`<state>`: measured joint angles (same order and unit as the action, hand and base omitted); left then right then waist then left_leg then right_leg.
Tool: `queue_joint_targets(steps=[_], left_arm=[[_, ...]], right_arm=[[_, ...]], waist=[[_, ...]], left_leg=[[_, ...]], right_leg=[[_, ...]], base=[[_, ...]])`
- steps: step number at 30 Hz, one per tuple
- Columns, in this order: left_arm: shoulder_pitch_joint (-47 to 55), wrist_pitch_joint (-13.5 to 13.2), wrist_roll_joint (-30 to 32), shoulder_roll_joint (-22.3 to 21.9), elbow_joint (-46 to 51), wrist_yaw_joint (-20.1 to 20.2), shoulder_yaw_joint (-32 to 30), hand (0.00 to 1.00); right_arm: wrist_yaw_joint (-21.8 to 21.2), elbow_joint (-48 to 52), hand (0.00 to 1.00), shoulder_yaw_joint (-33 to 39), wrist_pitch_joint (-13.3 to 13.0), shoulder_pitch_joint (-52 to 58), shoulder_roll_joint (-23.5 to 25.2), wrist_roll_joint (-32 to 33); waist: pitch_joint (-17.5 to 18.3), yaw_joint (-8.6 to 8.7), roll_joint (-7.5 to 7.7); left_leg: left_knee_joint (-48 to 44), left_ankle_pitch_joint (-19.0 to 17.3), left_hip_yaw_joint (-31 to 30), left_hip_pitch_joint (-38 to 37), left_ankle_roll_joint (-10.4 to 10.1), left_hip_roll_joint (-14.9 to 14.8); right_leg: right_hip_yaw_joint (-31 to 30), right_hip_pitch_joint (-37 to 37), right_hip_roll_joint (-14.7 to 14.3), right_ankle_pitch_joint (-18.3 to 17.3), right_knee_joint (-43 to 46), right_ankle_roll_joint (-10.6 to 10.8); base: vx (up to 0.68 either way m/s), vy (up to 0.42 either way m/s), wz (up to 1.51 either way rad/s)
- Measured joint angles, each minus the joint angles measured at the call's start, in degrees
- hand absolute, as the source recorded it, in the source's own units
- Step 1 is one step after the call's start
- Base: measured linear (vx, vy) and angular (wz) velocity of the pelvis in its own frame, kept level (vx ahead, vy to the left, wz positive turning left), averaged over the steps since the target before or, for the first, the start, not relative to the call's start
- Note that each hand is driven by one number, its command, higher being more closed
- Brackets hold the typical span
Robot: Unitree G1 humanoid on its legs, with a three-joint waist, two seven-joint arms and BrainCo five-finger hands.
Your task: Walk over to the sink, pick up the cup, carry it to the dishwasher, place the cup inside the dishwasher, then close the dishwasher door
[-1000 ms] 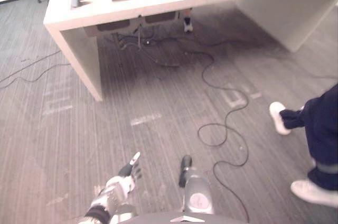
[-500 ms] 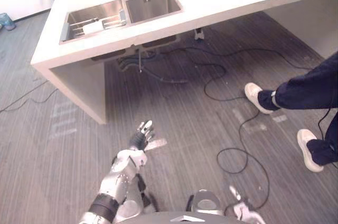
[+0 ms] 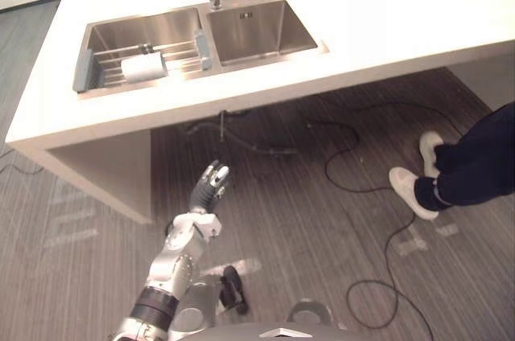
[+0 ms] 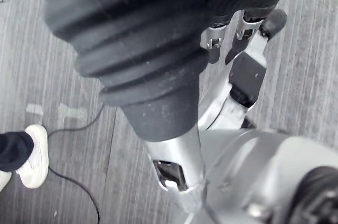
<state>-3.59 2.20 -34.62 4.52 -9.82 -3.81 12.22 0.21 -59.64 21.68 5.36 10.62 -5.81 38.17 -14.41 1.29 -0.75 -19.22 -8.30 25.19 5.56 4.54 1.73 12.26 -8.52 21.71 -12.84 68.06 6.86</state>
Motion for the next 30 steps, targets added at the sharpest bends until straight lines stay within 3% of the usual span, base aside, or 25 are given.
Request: queue_joint_targets(steps=[2, 3, 5, 6, 9, 10, 11, 13, 14, 16, 17, 19, 21, 23, 24, 25, 26, 28, 29, 30], left_arm=[[0.1, -0.9, -0.8, 0.0, 2.3, -1.2, -1.1, 0.00], [-0.3, -1.8, -3.7, 0.3, 5.0, -1.0, -1.5, 0.00], [-0.6, -3.1, -5.6, 0.7, 7.2, -0.9, -1.7, 0.00], [-1.0, -5.8, -7.8, 1.2, 9.6, -1.1, -3.6, 0.00], [0.5, -12.3, -7.4, 1.4, 16.4, -5.0, -12.0, 0.00], [1.2, -16.0, -6.5, 1.4, 20.8, -6.7, -16.2, 0.00], [1.9, -19.6, -4.3, 0.9, 25.0, -8.8, -17.8, 0.00], [3.4, -23.9, 1.3, 0.8, 31.8, -13.0, -18.4, 0.00], [3.3, -25.9, 5.2, 0.6, 35.5, -15.2, -18.8, 0.00], [2.5, -29.0, 10.0, -0.2, 37.4, -17.6, -19.8, 0.00], [2.7, -30.1, 11.7, -1.4, 37.4, -19.5, -20.4, 0.00], [2.6, -29.8, 13.1, -1.5, 37.4, -20.0, -20.2, 0.00], [2.6, -29.0, 13.7, -1.3, 37.6, -19.8, -18.8, 0.00], [2.5, -27.2, 14.9, -1.0, 37.6, -19.2, -16.0, 0.00], [2.1, -26.2, 14.9, -1.0, 37.3, -18.3, -14.1, 0.00], [2.1, -25.8, 14.9, -1.1, 37.1, -17.8, -13.4, 0.00], [1.9, -25.4, 14.5, -0.7, 36.5, -16.1, -11.9, 0.00], [1.9, -25.2, 14.6, -0.1, 35.4, -13.5, -8.7, 0.00], [2.1, -25.3, 14.6, -0.2, 35.5, -12.9, -8.0, 0.00], [2.2, -25.4, 14.4, -0.4, 35.5, -11.7, -7.2, 0.00]], right_arm=[[0.0, 0.4, 0.00, 1.5, -1.8, 0.1, 0.8, -0.3], [0.1, 0.9, 0.00, 1.6, -2.3, 0.7, 1.4, -0.3], [0.2, 0.9, 0.00, 1.8, -2.5, 1.5, 2.3, -0.4], [0.1, 0.6, 0.00, 3.2, -2.6, 2.9, 3.9, -0.4], [-0.9, 0.4, 0.00, 2.6, -2.7, 5.9, 5.2, -0.1], [-1.5, 0.4, 0.00, 0.9, -3.1, 7.1, 4.9, -0.2], [-2.6, 0.9, 0.00, 0.7, -3.9, 7.0, 3.9, -0.2], [-3.7, 2.7, 0.00, 1.2, -5.3, 6.7, 2.4, -0.3], [-4.0, 2.4, 0.00, 2.2, -5.3, 6.0, 2.0, -0.3], [-4.1, 2.3, 0.00, 4.1, -4.9, 5.8, 2.2, -0.3], [-4.7, 1.4, 0.00, 4.5, -4.6, 4.8, 1.6, -0.4], [-5.3, 0.1, 0.00, 4.4, -4.1, 4.0, 1.4, -0.7], [-5.5, 0.1, 0.00, 3.7, -3.9, 3.7, 1.6, -0.8], [-5.1, 0.1, 0.00, 3.2, -3.8, 3.9, 1.3, 0.4], [-5.1, 0.2, 0.00, 3.1, -3.5, 4.0, 1.2, 1.0], [-5.0, 0.2, 0.00, 3.2, -3.3, 4.1, 1.1, 1.2], [-5.0, 0.4, 0.00, 3.2, -2.9, 4.5, 1.1, 2.1], [-4.9, 0.6, 0.00, 3.1, -2.6, 4.9, -0.5, 2.0], [-4.9, 0.8, 0.00, 3.1, -2.5, 4.9, -1.1, 2.0], [-4.8, 2.1, 0.00, 3.1, -2.5, 4.9, -2.1, 2.0]], waist=[[-0.3, 0.43, -1.18], [-0.5, 1.35, -1.67], [-0.5, 2.11, -1.81], [-0.8, 2.40, -2.26], [-0.4, 1.86, -1.46], [0.8, 0.87, 0.29], [0.9, -0.86, -2.00], [1.9, -1.72, -4.05], [1.9, -1.60, -3.84], [2.6, -2.06, -2.90], [2.7, -2.41, -3.92], [3.1, -2.56, -4.19], [2.9, -2.46, -4.68], [3.1, -0.86, -5.59], [2.4, 0.39, -4.56], [2.0, 0.69, -3.95], [1.6, 0.80, -3.29], [1.3, 1.14, -2.58], [1.4, 0.95, -2.62], [1.5, 0.60, -2.92]], left_leg=[[3.5, 0.4, -0.8, -4.7, 0.2, 0.0], [4.8, 0.0, -2.5, -7.5, -0.4, -0.4], [4.2, -0.9, -4.4, -8.4, -0.9, -1.1], [1.1, -3.2, -7.5, -8.3, -2.2, -2.9], [-4.5, -8.0, -11.6, -9.1, -5.4, -5.1], [-5.9, -9.7, -12.6, -9.3, -7.3, -5.6], [-5.5, -10.2, -12.8, -9.2, -8.2, -8.0], [-2.0, -8.3, -13.8, -8.9, -9.1, -9.4], [1.1, -6.4, -14.8, -10.0, -9.2, -9.3], [3.4, -5.3, -15.8, -10.6, -9.7, -8.4], [3.4, -5.2, -15.9, -10.5, -9.4, -9.0], [3.5, -5.4, -16.3, -10.4, -8.8, -9.4], [1.3, -7.0, -16.6, -10.2, -6.2, -10.0], [-7.4, -6.7, -15.2, -6.6, -5.3, -11.8], [-14.8, -4.7, -11.9, -3.2, -4.1, -13.3], [-16.1, -4.4, -9.5, -2.5, -3.8, -13.9], [-14.2, -6.6, -4.6, -2.6, -4.5, -14.7], [-9.9, -6.4, 0.3, -0.7, -6.2, -15.8], [-7.5, -5.0, 1.5, -0.4, -6.7, -16.3], [-1.7, -0.2, 2.7, -0.7, -6.0, -17.1]], right_leg=[[4.6, -4.5, -0.2, -3.0, -4.9, -2.6], [7.7, -6.4, -0.5, -3.7, -15.9, -3.1], [7.5, -7.6, -1.1, -2.2, -26.4, -2.8], [6.5, -7.9, -2.2, 3.2, -37.1, -2.9], [5.4, -8.8, -1.9, 16.2, -31.9, -4.1], [5.7, -8.4, -1.6, 17.4, -29.7, -3.7], [7.1, -8.5, -3.1, 16.4, -29.3, -3.1], [10.6, -8.0, -4.9, 15.5, -31.6, -3.7], [12.7, -5.1, -6.0, 12.7, -35.4, -4.9], [13.9, -0.6, -7.5, 7.6, -43.0, -5.0], [14.2, 0.2, -8.8, 7.8, -45.2, -5.1], [14.8, 0.5, -9.3, 7.2, -45.3, -4.9], [15.2, 1.6, -9.6, 4.9, -45.4, -4.5], [15.7, 4.5, -10.5, 4.8, -48.1, -4.4], [16.5, 7.2, -9.8, 5.5, -50.5, -4.8], [17.0, 8.7, -9.3, 5.6, -51.5, -4.9], [17.2, 11.1, -7.9, 5.6, -52.4, -4.9], [17.3, 13.6, -4.6, 5.0, -52.4, -3.9], [17.0, 13.8, -3.6, 5.0, -52.3, -3.9], [16.2, 13.2, -2.2, 4.6, -51.2, -3.1]], base=[[0.32, 0.086, 0.03], [0.39, 0.014, 0.39], [0.36, -0.102, 0.76], [0.31, -0.193, 1.01], [0.31, -0.283, 0.73], [0.35, -0.424, 0.20], [0.41, -0.484, 0.07], [0.25, -0.273, 0.15], [0.21, -0.212, 0.36], [0.18, -0.193, 0.28], [0.13, -0.136, 0.11], [0.04, -0.052, 0.05], [-0.01, -0.039, 0.17], [0.00, 0.025, 0.64], [0.00, 0.044, 0.81], [0.03, 0.041, 0.73], [0.03, 0.072, 0.62], [0.02, 0.106, 0.39], [0.07, 0.206, -0.20], [0.09, 0.234, -0.43]])
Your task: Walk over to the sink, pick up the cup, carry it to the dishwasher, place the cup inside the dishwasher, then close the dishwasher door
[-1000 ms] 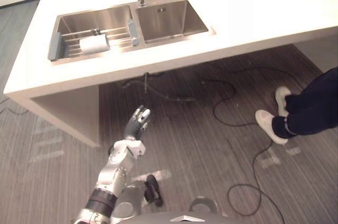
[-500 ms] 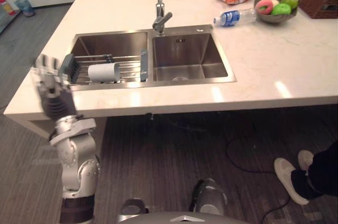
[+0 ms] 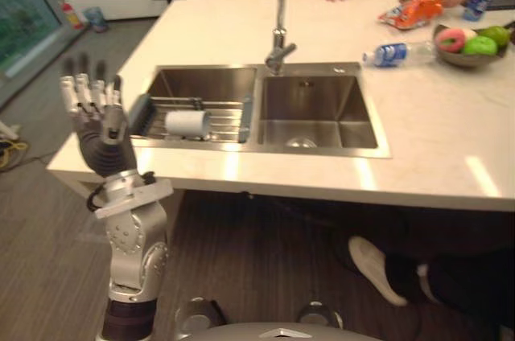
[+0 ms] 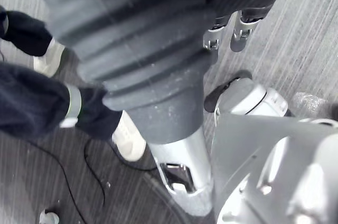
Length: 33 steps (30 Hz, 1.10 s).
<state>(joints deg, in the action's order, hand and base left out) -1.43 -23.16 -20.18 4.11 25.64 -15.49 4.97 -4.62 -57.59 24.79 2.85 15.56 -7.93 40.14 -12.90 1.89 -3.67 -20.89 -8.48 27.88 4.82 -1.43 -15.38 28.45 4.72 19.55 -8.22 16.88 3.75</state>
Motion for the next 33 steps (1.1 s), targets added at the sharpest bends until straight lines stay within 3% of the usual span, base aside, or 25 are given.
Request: queue_joint_targets(steps=[1, 2, 3, 4, 7, 8, 9, 10, 11, 14, 19, 20, 21, 23, 24, 25, 27, 29, 30, 31, 32, 33], left_arm=[[0.0, 0.0, -0.5, -0.3, -0.2, 1.0, 0.2, 0.00], [-0.1, 0.0, -1.2, -0.6, -1.1, 2.5, 0.3, 0.00], [-0.5, 0.4, -1.8, -0.6, -3.2, 3.5, 0.1, 0.00], [-1.0, 0.6, -2.3, -0.6, -4.0, 3.8, 0.1, 0.00], [-2.9, 1.9, -4.1, -0.3, -7.2, 6.1, 0.3, 0.00], [-3.3, 2.0, -4.5, 0.0, -7.8, 6.5, 0.4, 0.00], [-3.2, 2.0, -4.5, -0.1, -8.3, 6.7, 0.5, 0.00], [-3.2, 2.5, -4.5, 0.0, -8.9, 7.2, 1.4, 0.00], [-3.3, 3.4, -4.5, 0.3, -9.2, 7.7, 2.3, 0.00], [-4.4, 5.1, -4.4, 0.4, -8.2, 8.3, 5.2, 0.00], [-4.7, 9.4, -3.2, 2.0, -5.1, 5.9, 10.0, 0.00], [-4.7, 10.2, -3.2, 2.0, -4.6, 4.5, 10.4, 0.00], [-4.8, 11.2, -3.1, 2.0, -4.6, 2.8, 10.4, 0.00], [-4.8, 11.6, -2.8, 2.1, -4.7, 1.5, 10.4, 0.00], [-4.4, 11.6, -1.4, 2.6, -4.8, 0.3, 10.0, 0.00], [-4.2, 11.6, -0.8, 2.8, -4.8, -0.2, 9.6, 0.00], [-3.5, 11.5, 1.3, 3.8, -4.8, -3.2, 6.8, 0.00], [-3.4, 11.5, 2.0, 3.9, -5.2, -4.7, 5.7, 0.00], [-3.4, 11.5, 2.2, 4.0, -5.3, -5.2, 5.4, 0.00], [-3.4, 11.2, 2.3, 4.5, -5.6, -6.2, 5.0, 0.00], [-3.4, 11.2, 2.3, 4.9, -6.5, -7.1, 3.8, 0.00], [-3.4, 11.0, 2.3, 5.0, -6.8, -7.4, 3.3, 0.00]], right_arm=[[0.0, 0.7, 0.00, 0.3, -0.2, 0.3, -1.0, 0.0], [0.1, 0.2, 0.00, 1.2, -0.1, 0.3, -2.9, 0.0], [0.1, -0.8, 0.00, 2.5, 0.2, 0.1, -3.1, 0.0], [0.1, -1.3, 0.00, 2.8, 0.1, 0.0, -2.7, 0.1], [0.1, -5.0, 0.00, 2.7, 0.2, -0.4, -1.6, 0.1], [0.1, -5.4, 0.00, 2.1, 0.1, 0.3, -0.7, 0.0], [0.1, -5.3, 0.00, 1.6, 0.0, 0.5, -0.9, 0.0], [0.1, -5.2, 0.00, -0.2, -0.2, 1.6, -2.4, 0.0], [0.0, -5.1, 0.00, -0.4, -0.2, 2.1, -2.0, 0.2], [0.6, -6.7, 0.00, 1.0, -0.2, 2.2, -0.1, 1.2], [2.8, -6.6, 0.00, 3.0, -0.3, 2.1, 2.9, -0.4], [3.5, -6.5, 0.00, 3.0, -0.5, 2.1, 2.8, -0.8], [4.6, -6.3, 0.00, 3.6, -1.2, 2.0, 2.5, -0.8], [5.2, -6.2, 0.00, 3.6, -1.5, 2.1, 2.2, -0.5], [5.8, -6.0, 0.00, 3.4, -1.5, 2.1, 2.0, -0.5], [6.1, -5.9, 0.00, 3.2, -1.4, 2.1, 1.7, -0.8], [7.4, -5.9, 0.00, 2.2, 0.1, 0.7, 3.6, -5.7], [8.5, -6.3, 0.00, 2.3, 1.2, -0.2, 4.6, -7.4], [8.8, -6.3, 0.00, 2.3, 1.3, -0.2, 4.9, -7.4], [8.9, -6.3, 0.00, 2.4, 1.0, -0.2, 5.4, -7.3], [9.0, -6.3, 0.00, 2.5, 0.4, -0.2, 5.5, -6.6], [9.0, -6.3, 0.00, 2.6, 0.0, -0.1, 5.5, -6.5]], waist=[[0.5, 0.13, -0.87], [1.3, 1.05, -2.63], [1.5, 2.44, -1.27], [1.4, 2.50, -0.91], [1.2, 2.94, -0.67], [1.2, 2.79, -0.82], [1.4, 2.63, -1.74], [2.5, 3.13, -4.19], [3.6, 4.25, -3.81], [3.9, 4.87, -3.12], [4.3, 4.28, -2.16], [4.4, 4.19, -1.89], [4.4, 4.03, -1.96], [4.4, 3.64, -1.96], [4.3, 3.00, -1.69], [4.5, 2.90, -1.44], [5.0, 2.91, 0.02], [4.3, 3.11, 0.83], [4.1, 3.04, 1.28], [2.9, 2.54, 1.77], [2.0, 2.42, 1.75], [1.7, 2.52, 1.75]], left_leg=[[3.9, 7.9, 0.5, -0.4, 2.1, -1.1], [2.4, 17.8, 0.3, -0.3, 2.2, -1.7], [1.6, 17.7, 0.1, 0.5, 1.8, 1.1], [1.6, 18.6, 0.1, 0.9, 2.0, 2.2], [9.3, 22.1, -3.4, 0.0, -2.4, 8.3], [3.1, 13.7, -4.8, -0.1, -0.7, 8.3], [1.3, 9.2, -5.4, -1.0, -0.8, 8.2], [5.7, 3.0, -5.6, -3.5, -2.8, 8.1], [7.2, 3.0, -5.0, -3.9, -2.3, 9.7], [13.1, 5.8, -5.1, -6.1, -2.2, 13.5], [13.3, 5.6, -5.7, -6.1, -1.8, 13.9], [13.2, 5.1, -6.1, -5.9, -1.7, 13.9], [14.5, 4.6, -7.4, -6.8, -1.2, 14.0], [16.8, 4.9, -7.7, -9.0, -1.1, 14.3], [19.0, 5.2, -7.5, -12.0, -1.5, 14.2], [19.5, 5.1, -7.2, -12.8, -1.2, 14.0], [19.9, 4.6, -5.8, -13.7, -1.2, 13.7], [18.9, 4.0, -6.2, -12.4, -1.5, 12.7], [18.5, 3.8, -6.8, -11.9, -1.7, 12.4], [18.1, 3.4, -8.2, -11.8, -2.0, 12.2], [18.1, 3.2, -8.5, -11.9, -2.3, 11.6], [18.1, 3.2, -8.6, -11.9, -2.2, 11.5]], right_leg=[[-1.9, -1.0, 0.4, -0.5, 1.8, 1.9], [-4.0, -1.9, 1.9, -0.2, 4.2, 6.4], [-5.7, -2.6, 4.7, -0.6, 4.5, 7.2], [-6.6, -3.1, 5.7, -0.6, 3.9, 7.2], [-7.5, -4.2, 8.0, -0.2, -1.0, 6.9], [-7.7, -4.7, 9.4, 1.1, -0.9, 7.1], [-8.2, -4.7, 9.0, 1.4, -0.9, 7.5], [-9.2, -4.7, 7.7, 1.9, -1.5, 8.6], [-9.8, -4.1, 8.7, 3.0, -2.0, 9.1], [-8.9, -4.3, 8.3, 4.8, -1.4, 8.7], [-6.2, -2.4, 7.8, 6.9, -4.6, 8.7], [-5.0, -2.4, 7.8, 7.5, -4.3, 7.3], [-3.8, -3.1, 8.0, 8.9, -1.6, 4.2], [-3.8, -5.0, 8.4, 10.2, 2.8, 0.6], [-2.9, -6.2, 8.5, 12.3, 6.3, -2.6], [-2.1, -6.2, 8.5, 12.3, 6.8, -2.8], [-1.4, -6.9, 5.1, 7.7, 3.2, -1.4], [-5.8, -6.8, 0.6, 6.3, -3.2, -0.1], [-7.0, -6.8, -0.6, 7.0, -4.8, 0.4], [-8.2, -6.6, -1.9, 9.0, -6.7, 3.1], [-9.0, -7.1, -3.0, 9.8, -6.7, 4.4], [-9.2, -7.2, -3.3, 9.8, -6.5, 4.3]], base=[[0.15, 0.333, -0.52], [0.15, 0.333, -0.22], [0.15, 0.322, -0.02], [0.09, 0.269, 0.07], [0.04, 0.191, -0.07], [0.03, 0.260, -0.37], [0.02, 0.303, -0.63], [0.06, 0.254, -0.44], [0.05, 0.189, -0.23], [0.10, 0.080, 0.10], [0.08, 0.027, 0.05], [0.07, 0.006, -0.04], [0.05, 0.028, -0.10], [0.04, 0.091, -0.31], [0.04, 0.134, -0.50], [0.06, 0.113, -0.59], [0.09, -0.017, -0.44], [0.10, -0.075, -0.17], [0.09, -0.070, -0.23], [0.10, -0.049, -0.46], [0.11, -0.050, -0.53], [0.13, -0.061, -0.49]])
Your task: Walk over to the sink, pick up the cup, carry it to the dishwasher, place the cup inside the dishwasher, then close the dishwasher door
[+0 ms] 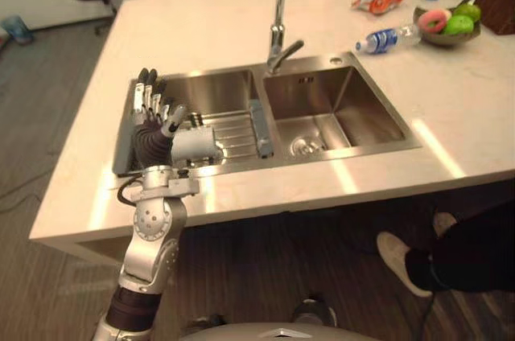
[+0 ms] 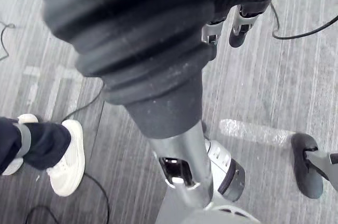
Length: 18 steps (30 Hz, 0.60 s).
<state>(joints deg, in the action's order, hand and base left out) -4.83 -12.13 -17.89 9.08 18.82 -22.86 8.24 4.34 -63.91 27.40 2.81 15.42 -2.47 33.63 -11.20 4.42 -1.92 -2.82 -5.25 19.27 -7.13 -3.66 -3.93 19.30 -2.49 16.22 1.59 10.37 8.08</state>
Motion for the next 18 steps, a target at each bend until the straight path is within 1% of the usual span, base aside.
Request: queue_joint_targets(steps=[1, 2, 4, 5, 6, 7, 8, 9, 10, 12, 13, 14, 15, 16, 17, 18], left_arm=[[-0.2, -0.7, 0.0, 0.0, -0.9, -0.7, -1.7, 0.00], [-1.7, -1.7, -0.1, 0.0, -2.8, -0.5, -2.3, 0.00], [-3.1, -2.6, -0.4, -0.2, -4.4, 0.4, -2.6, 0.00], [-2.9, -3.2, -0.5, -0.5, -4.3, 0.9, -2.5, 0.00], [-2.9, -3.3, -0.1, -0.7, -4.2, 0.8, -2.5, 0.00], [-2.7, -3.2, 0.8, -0.9, -4.2, 0.5, -2.0, 0.00], [-2.6, -2.7, 1.5, -0.8, -4.2, 0.2, -1.9, 0.00], [-2.5, -1.5, 2.1, -0.8, -4.3, -0.8, -1.8, 0.00], [-2.2, -1.1, 2.4, -0.8, -4.5, -1.3, -1.7, 0.00], [-2.1, 1.0, 3.6, -1.2, -5.7, -3.3, -0.2, 0.00], [-2.1, 1.3, 3.9, -1.2, -6.1, -3.6, 0.2, 0.00], [-2.0, 2.1, 5.1, -1.1, -6.2, -4.4, 0.7, 0.00], [-1.9, 2.4, 5.8, -1.2, -6.2, -4.7, 0.9, 0.00], [-1.8, 2.4, 6.1, -1.2, -6.3, -4.7, 0.9, 0.00], [-1.9, 2.4, 7.9, -1.2, -6.5, -4.7, 0.9, 0.00], [-1.8, 2.3, 9.9, -1.2, -6.6, -4.7, 0.9, 0.00]], right_arm=[[0.0, 0.0, 0.00, 1.4, -0.9, 0.3, -0.1, 0.2], [-0.4, 0.0, 0.00, 3.9, -1.6, 1.1, 0.2, 0.2], [-1.1, -0.1, 0.00, 6.0, -1.9, 3.5, 0.9, 0.2], [-2.4, -0.1, 0.00, 6.6, -1.8, 5.0, 1.0, 0.2], [-2.9, -0.1, 0.00, 6.5, -1.5, 5.7, 1.4, 0.3], [-3.3, -0.3, 0.00, 6.4, -1.1, 6.1, 2.3, 0.5], [-4.0, -0.3, 0.00, 5.9, -0.7, 6.0, 2.9, 0.7], [-4.7, -0.2, 0.00, 4.3, -0.2, 5.7, 3.5, 0.4], [-5.0, -0.1, 0.00, 4.0, -0.2, 5.2, 3.7, -0.1], [-5.2, 0.2, 0.00, 1.9, -0.3, 3.8, 3.5, -1.9], [-5.2, 0.3, 0.00, 1.6, -0.3, 3.4, 3.5, -2.1], [-5.1, 1.1, 0.00, -0.3, -0.2, 3.3, 3.3, -1.8], [-5.1, 2.2, 0.00, -1.5, 0.0, 3.3, 3.0, -1.0], [-5.2, 2.3, 0.00, -2.4, 0.2, 3.3, 2.4, 0.2], [-5.2, 2.7, 0.00, -3.0, 1.1, 3.3, 1.6, 2.4], [-5.2, 2.8, 0.00, -4.0, 1.7, 3.3, 0.7, 3.7]], waist=[[-0.6, 0.73, -0.11], [-1.6, 1.09, -0.21], [-2.6, 2.23, 0.16], [-2.4, 2.03, 0.49], [-2.2, 1.87, 0.84], [-1.8, 1.19, 1.47], [-1.7, 0.60, 1.73], [-1.3, 0.30, 2.30], [-1.4, 0.33, 2.16], [-1.1, 0.68, 0.78], [-1.0, 0.67, 0.52], [-0.8, 0.60, 0.25], [-0.6, 0.81, -0.05], [-0.5, 1.07, -0.17], [-0.4, 1.27, -0.22], [-0.4, 1.05, -0.35]], left_leg=[[-0.1, -0.3, -0.5, 0.0, -0.4, -0.7], [-0.6, -0.7, -1.4, -0.2, -0.6, -1.2], [-2.6, -2.1, -3.7, -0.7, -0.7, -1.8], [-3.2, -2.8, -4.6, -1.0, -0.9, -2.0], [-3.4, -3.0, -5.0, -0.9, -0.9, -1.9], [-3.9, -3.3, -5.1, -0.6, -1.1, -1.8], [-4.5, -3.7, -5.0, 0.1, -1.2, -1.6], [-5.2, -4.1, -5.2, 0.3, -1.3, -1.6], [-5.2, -4.1, -5.2, 0.2, -1.4, -1.6], [-5.5, -4.3, -5.4, 0.2, -1.8, -2.4], [-5.8, -4.5, -5.4, 0.3, -1.9, -2.7], [-6.6, -5.1, -5.4, 0.6, -2.1, -3.0], [-8.8, -6.0, -5.5, 1.4, -2.2, -3.5], [-10.2, -6.2, -5.3, 2.3, -2.1, -3.7], [-12.7, -6.2, -4.9, 3.7, -2.1, -4.2], [-13.9, -6.2, -5.1, 4.2, -2.1, -4.6]], right_leg=[[-0.8, -1.0, -0.8, -0.4, 1.7, -0.6], [-1.4, -1.9, -0.9, -1.3, 5.5, -1.3], [-1.1, -2.0, -0.2, -2.7, 11.4, -2.3], [-1.2, -1.6, -0.1, -3.5, 12.9, -2.9], [-1.3, -1.3, 0.0, -4.0, 12.7, -2.8], [-1.2, -0.4, 0.0, -5.1, 11.1, -2.8], [-1.1, 0.0, -0.1, -6.0, 9.5, -2.2], [-1.1, 1.0, -0.3, -6.9, 7.3, -1.5], [-1.0, 1.5, -0.6, -7.0, 6.4, -1.3], [0.2, 3.1, -1.5, -7.0, 4.6, -1.2], [0.4, 3.4, -1.7, -7.1, 4.5, -1.1], [0.7, 4.0, -1.7, -7.9, 4.7, 0.0], [1.7, 4.7, -1.6, -8.7, 5.0, 0.9], [2.1, 4.8, -1.5, -9.1, 5.3, 0.9], [3.5, 5.4, -1.2, -9.4, 5.7, 0.9], [4.7, 5.8, -1.3, -9.8, 5.9, 0.8]], base=[[0.13, -0.071, -0.25], [0.11, -0.054, -0.05], [0.06, -0.030, 0.45], [0.05, -0.020, 0.50], [0.06, -0.007, 0.27], [0.05, -0.024, 0.08], [0.09, -0.048, 0.03], [0.08, -0.056, 0.00], [0.09, -0.062, 0.06], [0.05, -0.051, 0.11], [0.02, -0.043, 0.11], [0.03, -0.053, 0.15], [0.02, -0.059, 0.25], [0.03, -0.061, 0.45], [0.01, -0.055, 0.54], [0.01, -0.054, 0.49]])
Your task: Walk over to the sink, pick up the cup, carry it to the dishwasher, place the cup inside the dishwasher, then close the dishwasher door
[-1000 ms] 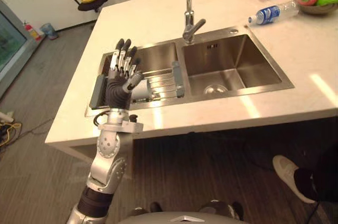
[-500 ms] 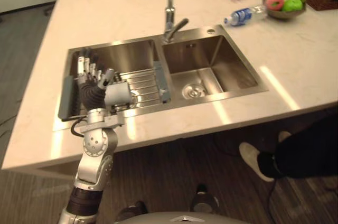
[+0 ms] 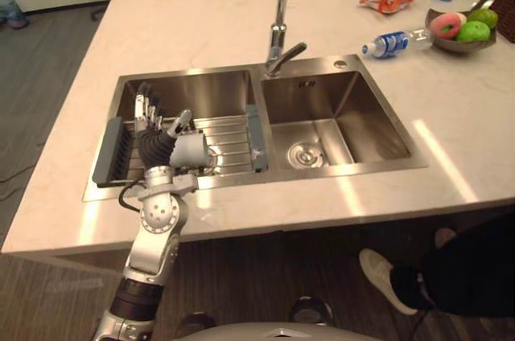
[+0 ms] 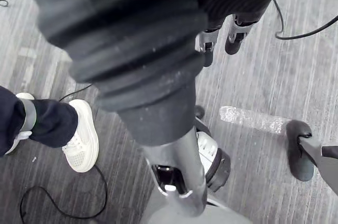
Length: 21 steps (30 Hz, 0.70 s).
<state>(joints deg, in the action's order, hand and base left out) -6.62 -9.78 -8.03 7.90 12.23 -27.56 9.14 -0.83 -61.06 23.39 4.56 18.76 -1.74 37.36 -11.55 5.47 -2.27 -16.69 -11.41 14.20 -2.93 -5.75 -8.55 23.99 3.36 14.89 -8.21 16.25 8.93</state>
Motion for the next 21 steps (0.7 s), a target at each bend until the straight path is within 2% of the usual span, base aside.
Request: queue_joint_targets(steps=[3, 6, 8, 11, 12, 13, 15, 17, 18, 19, 21], left_arm=[[0.1, -0.2, 5.3, 0.1, -0.8, 0.0, 0.0, 0.00], [0.1, -0.1, 13.0, 0.7, -2.2, 0.3, 0.9, 0.00], [0.0, 1.2, 20.8, 2.9, -2.4, 0.4, 4.4, 0.00], [-0.9, 3.3, 29.7, 6.5, -5.0, 1.1, 6.9, 0.00], [-1.0, 3.7, 30.9, 7.0, -5.3, 1.6, 7.0, 0.00], [-1.6, 4.6, 33.2, 8.2, -6.2, 2.6, 7.5, 0.00], [-2.8, 7.9, 37.0, 11.0, -8.2, 5.7, 9.7, 0.00], [-3.2, 10.3, 38.3, 12.2, -10.1, 6.8, 11.0, 0.00], [-3.3, 13.2, 39.5, 12.7, -12.2, 7.2, 11.6, 0.00], [-3.3, 13.7, 39.8, 12.7, -12.7, 7.2, 11.7, 0.00], [-3.3, 17.2, 39.9, 13.5, -16.0, 6.3, 12.3, 0.00]], right_arm=[[-0.3, 0.0, 0.00, -0.9, 0.9, -0.3, -1.6, 1.1], [-0.5, -0.1, 0.00, -1.3, 1.7, -1.2, -3.4, 2.9], [-0.4, -0.3, 0.00, -1.4, 2.2, -1.3, -3.8, 4.0], [-0.4, -0.7, 0.00, -3.0, 2.2, -1.6, -4.5, 5.1], [-0.4, -0.6, 0.00, -3.1, 2.2, -1.7, -4.7, 5.1], [-0.4, -0.7, 0.00, -3.2, 2.2, -2.3, -5.0, 5.1], [-0.2, -0.6, 0.00, -5.1, 2.1, -3.0, -5.1, 5.1], [0.0, -0.6, 0.00, -5.2, 2.0, -3.4, -5.0, 5.6], [0.1, -0.6, 0.00, -5.3, 2.0, -3.5, -5.0, 6.2], [0.1, -0.6, 0.00, -5.3, 1.9, -3.5, -5.0, 6.2], [0.1, -0.6, 0.00, -6.0, 1.9, -3.5, -5.1, 6.2]], waist=[[0.2, -1.17, -0.24], [1.4, -1.47, -0.92], [2.1, -1.54, -1.81], [2.7, -0.88, -2.26], [3.1, -0.63, -2.53], [3.4, -0.28, -2.83], [3.6, -0.14, -2.39], [3.8, 0.12, -2.03], [3.7, 0.40, -1.75], [3.7, 0.49, -1.73], [3.9, 1.00, -1.54]], left_leg=[[2.1, 1.5, -0.2, -0.8, 0.2, 0.0], [8.8, 5.6, -0.2, -2.3, -0.2, 0.9], [11.9, 8.3, 0.1, -2.6, -0.2, 0.9], [14.7, 9.8, 1.0, -4.3, -0.3, 0.1], [15.2, 9.8, 1.5, -4.2, -0.3, -0.1], [16.1, 10.0, 2.0, -4.0, -0.6, -0.2], [16.4, 10.5, 3.2, -3.2, -0.3, -0.1], [17.0, 10.9, 3.6, -3.0, -0.2, 0.2], [17.2, 11.1, 4.0, -3.1, -0.1, 0.4], [17.3, 11.2, 4.0, -3.1, -0.1, 0.4], [17.7, 11.5, 4.5, -3.2, -0.1, 0.3]], right_leg=[[0.6, 0.6, -0.2, -0.4, 0.1, -0.2], [2.0, 0.8, -0.3, 0.0, -1.7, -0.4], [3.2, 1.3, -1.3, 1.9, -4.5, -1.1], [3.6, 3.4, -3.5, 5.2, -10.3, -1.6], [3.6, 3.3, -4.0, 5.9, -11.5, -1.6], [3.5, 3.5, -4.8, 7.4, -13.8, -1.6], [3.1, 3.7, -5.4, 10.2, -18.0, -2.2], [3.1, 3.9, -5.6, 11.7, -19.9, -2.2], [3.1, 4.0, -5.6, 12.6, -21.1, -2.3], [3.1, 4.0, -5.6, 12.7, -21.2, -2.3], [3.0, 3.6, -5.7, 12.9, -21.3, -2.4]], base=[[0.00, -0.062, 0.24], [-0.06, -0.067, 0.24], [-0.07, -0.044, 0.15], [-0.10, -0.027, -0.11], [-0.12, 0.009, -0.18], [-0.12, 0.012, -0.18], [-0.17, 0.013, -0.19], [-0.11, 0.016, -0.12], [-0.07, 0.014, -0.12], [-0.09, 0.016, -0.10], [-0.06, 0.010, -0.10]])
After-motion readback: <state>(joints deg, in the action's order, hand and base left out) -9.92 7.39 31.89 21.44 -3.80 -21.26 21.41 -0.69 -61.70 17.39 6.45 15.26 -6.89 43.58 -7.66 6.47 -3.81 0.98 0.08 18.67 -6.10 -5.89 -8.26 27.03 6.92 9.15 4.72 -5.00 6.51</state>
